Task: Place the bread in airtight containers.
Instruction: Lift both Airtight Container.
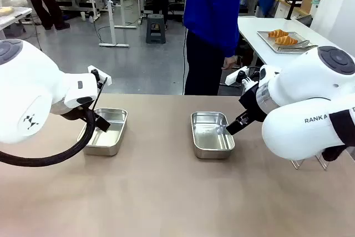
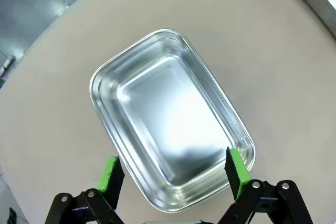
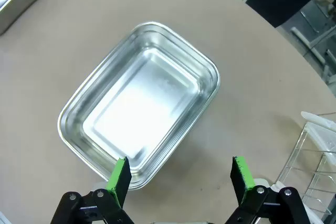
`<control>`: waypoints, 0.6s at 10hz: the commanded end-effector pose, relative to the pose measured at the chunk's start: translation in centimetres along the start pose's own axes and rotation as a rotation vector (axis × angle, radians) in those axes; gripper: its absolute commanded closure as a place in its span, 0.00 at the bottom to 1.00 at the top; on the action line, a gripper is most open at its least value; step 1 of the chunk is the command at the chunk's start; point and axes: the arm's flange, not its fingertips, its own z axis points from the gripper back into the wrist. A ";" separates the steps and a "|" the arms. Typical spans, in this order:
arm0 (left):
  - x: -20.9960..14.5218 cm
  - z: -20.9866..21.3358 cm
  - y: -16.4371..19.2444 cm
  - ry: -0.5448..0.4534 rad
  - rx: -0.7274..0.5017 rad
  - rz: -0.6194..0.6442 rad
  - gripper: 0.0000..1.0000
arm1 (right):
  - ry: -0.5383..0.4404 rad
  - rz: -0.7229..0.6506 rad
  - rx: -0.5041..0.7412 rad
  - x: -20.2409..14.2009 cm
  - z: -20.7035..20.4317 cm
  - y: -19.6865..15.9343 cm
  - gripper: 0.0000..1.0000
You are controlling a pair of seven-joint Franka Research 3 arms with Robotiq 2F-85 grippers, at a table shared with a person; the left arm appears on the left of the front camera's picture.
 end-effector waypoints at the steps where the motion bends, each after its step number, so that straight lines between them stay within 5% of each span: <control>1: 0.0 0.0 0.0 0.000 0.000 0.000 0.00 | 0.000 0.000 0.000 0.0 0.0 0.0 0.00; 6: 0.0 0.0 0.0 0.000 0.000 0.000 0.00 | 0.000 0.000 0.000 0.0 0.0 0.0 0.00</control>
